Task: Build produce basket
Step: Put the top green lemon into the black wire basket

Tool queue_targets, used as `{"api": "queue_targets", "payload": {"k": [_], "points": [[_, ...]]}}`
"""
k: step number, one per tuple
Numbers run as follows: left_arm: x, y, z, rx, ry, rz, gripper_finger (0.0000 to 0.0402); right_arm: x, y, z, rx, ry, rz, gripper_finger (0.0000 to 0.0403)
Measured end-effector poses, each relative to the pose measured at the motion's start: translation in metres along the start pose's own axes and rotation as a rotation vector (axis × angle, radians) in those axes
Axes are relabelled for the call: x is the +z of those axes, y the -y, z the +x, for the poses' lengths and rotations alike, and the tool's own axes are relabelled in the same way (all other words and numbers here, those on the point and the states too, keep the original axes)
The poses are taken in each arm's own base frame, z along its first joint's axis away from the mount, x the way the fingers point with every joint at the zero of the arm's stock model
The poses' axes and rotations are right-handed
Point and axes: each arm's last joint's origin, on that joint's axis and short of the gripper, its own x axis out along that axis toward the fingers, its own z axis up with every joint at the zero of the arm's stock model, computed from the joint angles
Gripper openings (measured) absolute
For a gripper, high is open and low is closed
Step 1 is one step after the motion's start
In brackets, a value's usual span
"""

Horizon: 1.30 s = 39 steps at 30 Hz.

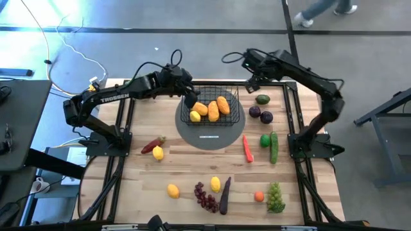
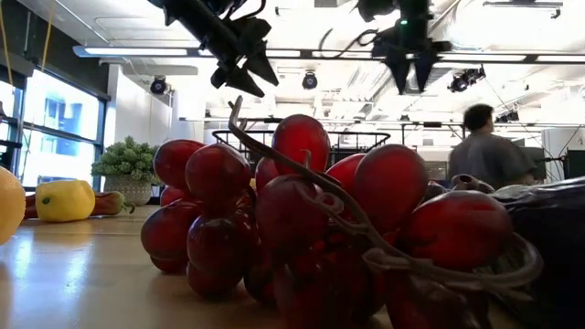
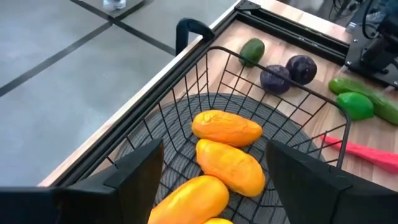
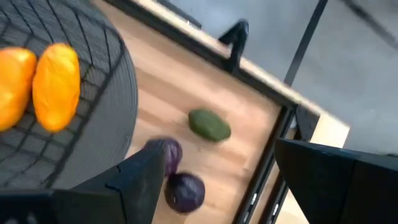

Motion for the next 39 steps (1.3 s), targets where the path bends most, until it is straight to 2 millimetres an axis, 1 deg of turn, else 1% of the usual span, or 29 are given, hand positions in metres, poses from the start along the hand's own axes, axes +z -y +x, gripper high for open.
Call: {"api": "queue_targets", "payload": {"k": [9, 11, 13, 17, 19, 23, 28, 31, 35, 39], "points": [[0.000, 0.000, 0.000, 0.000, 0.000, 0.000, 0.0268, -0.055, 0.030, -0.011, 0.096, 0.034, 0.090, 0.0281], [0.000, 0.000, 0.000, 0.000, 0.001, 0.000, 0.0268, -0.066, 0.034, -0.011, 0.132, 0.025, 0.100, 0.0281], [0.000, 0.000, 0.000, -0.001, 0.000, 0.000, 0.0268, -0.076, 0.038, -0.009, 0.137, 0.018, 0.145, 0.0281], [0.000, 0.000, 0.000, -0.001, 0.000, 0.006, 0.0268, -0.091, 0.043, -0.004, 0.129, 0.000, 0.219, 0.0281], [0.000, 0.000, 0.000, -0.001, 0.001, 0.028, 0.0268, -0.095, 0.044, -0.001, 0.126, -0.008, 0.245, 0.0281], [0.000, 0.000, 0.000, -0.001, 0.000, 0.052, 0.0268, -0.099, 0.042, 0.006, 0.134, -0.045, 0.234, 0.0281], [-0.002, 0.000, 0.000, 0.001, -0.020, 0.056, 0.0268, -0.106, 0.036, 0.022, 0.137, -0.126, 0.273, 0.0281], [-0.004, 0.000, 0.000, 0.002, -0.040, 0.094, 0.0268, -0.109, 0.033, 0.031, 0.132, -0.147, 0.264, 0.0281], [-0.006, -0.001, 0.000, 0.003, -0.063, 0.127, 0.0268, -0.107, 0.030, 0.037, 0.154, -0.111, 0.208, 0.0281], [-0.006, -0.001, 0.000, 0.002, -0.062, 0.133, 0.0268, -0.099, 0.030, 0.039, 0.155, -0.025, 0.154, 0.0281]]}}
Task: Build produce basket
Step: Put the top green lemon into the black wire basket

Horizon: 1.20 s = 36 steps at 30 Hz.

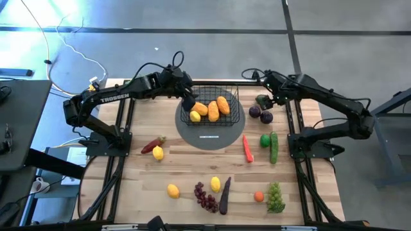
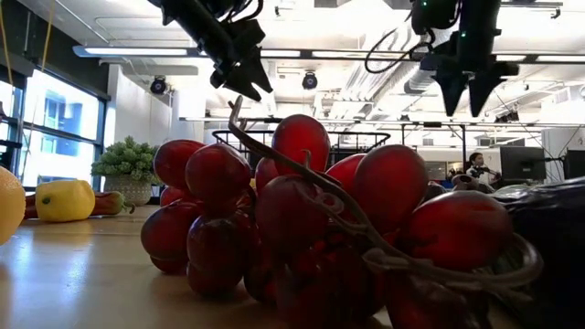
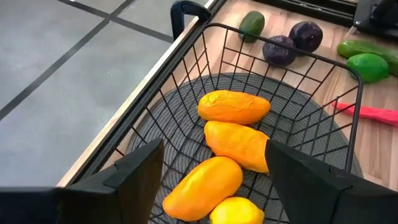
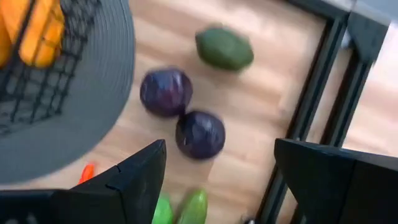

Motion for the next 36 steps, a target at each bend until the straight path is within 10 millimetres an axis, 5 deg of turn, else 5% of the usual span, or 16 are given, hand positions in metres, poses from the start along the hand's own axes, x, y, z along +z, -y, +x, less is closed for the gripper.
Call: {"api": "queue_targets", "payload": {"k": [8, 18, 36], "points": [[0.000, 0.000, 0.000, -0.001, 0.002, -0.027, 0.0268, 0.030, 0.005, 0.012, 0.026, 0.135, -0.097, 0.0281], [0.000, 0.000, 0.000, -0.001, -0.001, -0.046, 0.0268, 0.059, 0.017, 0.062, -0.019, -0.021, -0.319, 0.0281], [-0.001, 0.000, 0.000, 0.001, -0.008, -0.109, 0.0268, 0.071, 0.011, 0.131, -0.002, -0.258, -0.792, 0.0281]]}}
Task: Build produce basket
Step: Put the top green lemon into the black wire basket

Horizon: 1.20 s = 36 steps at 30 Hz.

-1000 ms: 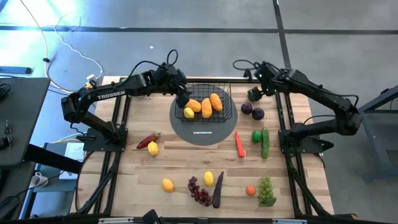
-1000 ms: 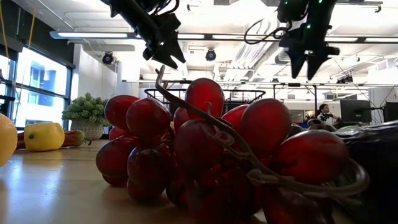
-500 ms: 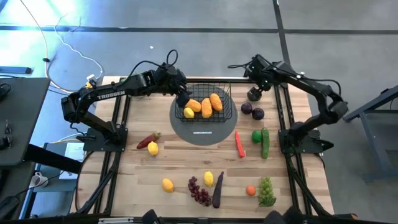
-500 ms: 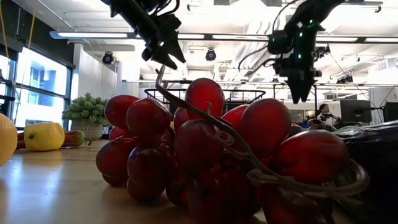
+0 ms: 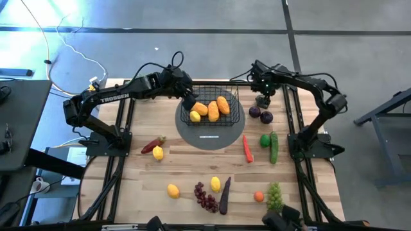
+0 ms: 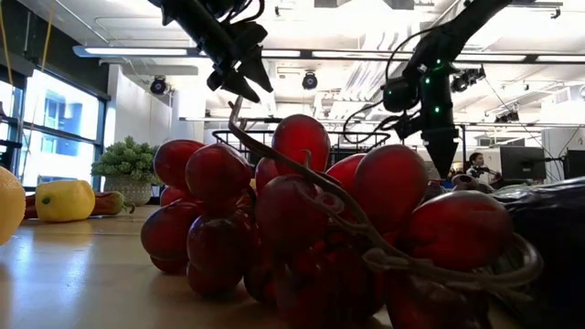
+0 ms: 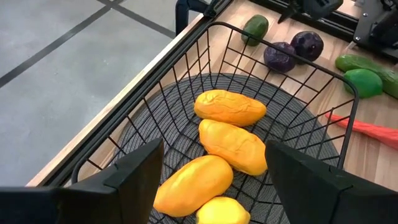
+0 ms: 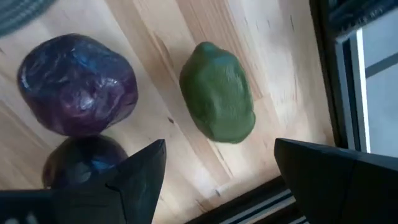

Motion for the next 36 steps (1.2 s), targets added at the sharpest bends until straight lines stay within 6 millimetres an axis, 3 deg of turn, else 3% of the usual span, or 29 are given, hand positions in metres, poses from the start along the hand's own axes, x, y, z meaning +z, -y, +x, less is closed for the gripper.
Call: {"api": "queue_targets", "payload": {"k": [8, 27, 31, 36], "points": [[0.000, 0.000, 0.000, 0.000, 0.000, -0.012, 0.0268, 0.009, 0.002, 0.014, -0.011, -0.007, -0.058, 0.0281], [0.000, -0.001, 0.000, 0.030, 0.003, -0.023, 0.0268, 0.011, 0.019, 0.058, 0.044, -0.112, -0.009, 0.0279], [0.000, -0.001, 0.000, 0.030, 0.003, -0.023, 0.0268, 0.011, 0.019, 0.058, 0.051, -0.110, -0.008, 0.0243], [0.000, -0.001, 0.000, 0.031, 0.003, -0.023, 0.0268, 0.010, 0.018, 0.057, 0.066, -0.109, 0.010, 0.0160]]}}
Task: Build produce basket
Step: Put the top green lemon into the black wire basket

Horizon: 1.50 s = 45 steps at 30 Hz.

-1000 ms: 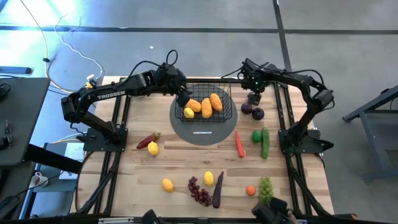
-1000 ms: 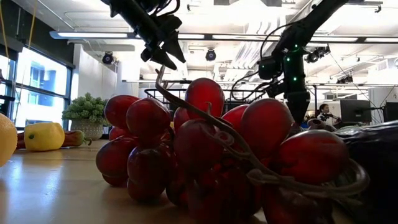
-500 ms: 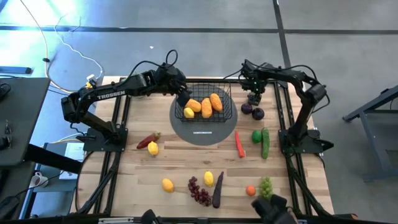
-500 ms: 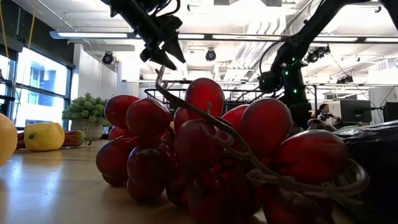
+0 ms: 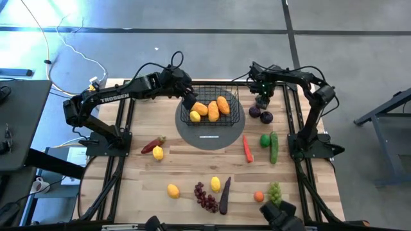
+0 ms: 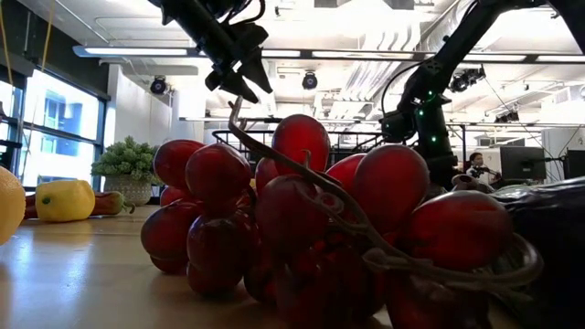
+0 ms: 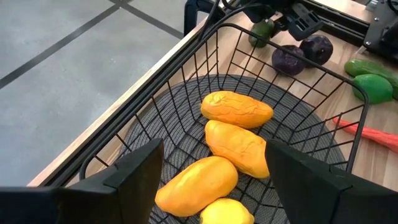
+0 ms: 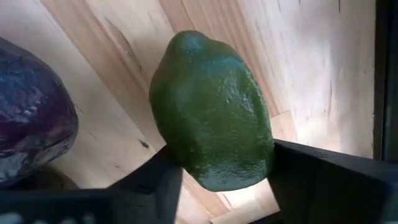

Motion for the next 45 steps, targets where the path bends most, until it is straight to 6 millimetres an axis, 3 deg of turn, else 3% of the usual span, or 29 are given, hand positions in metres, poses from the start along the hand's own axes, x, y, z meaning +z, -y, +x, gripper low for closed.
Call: {"api": "queue_targets", "payload": {"k": [2, 10, 24, 33, 45], "points": [[-0.001, 0.000, 0.000, 0.001, -0.005, 0.000, 0.0268, 0.000, -0.001, 0.000, 0.025, 0.009, 0.016, 0.0137], [-0.003, 0.001, 0.000, -0.040, -0.030, 0.002, 0.0268, -0.005, -0.003, -0.010, 0.058, 0.007, 0.132, 0.0133], [0.001, -0.022, -0.019, -0.057, -0.011, -0.006, 0.0268, -0.038, -0.008, -0.089, -0.036, 0.270, 0.461, 0.0131], [0.004, -0.034, -0.019, -0.179, 0.002, -0.018, 0.0268, -0.044, -0.046, -0.142, 0.002, 0.605, 0.603, 0.0128], [0.007, -0.036, -0.022, -0.417, 0.016, -0.053, 0.0269, -0.011, -0.107, -0.177, 0.164, 0.970, 0.603, 0.0126]]}}
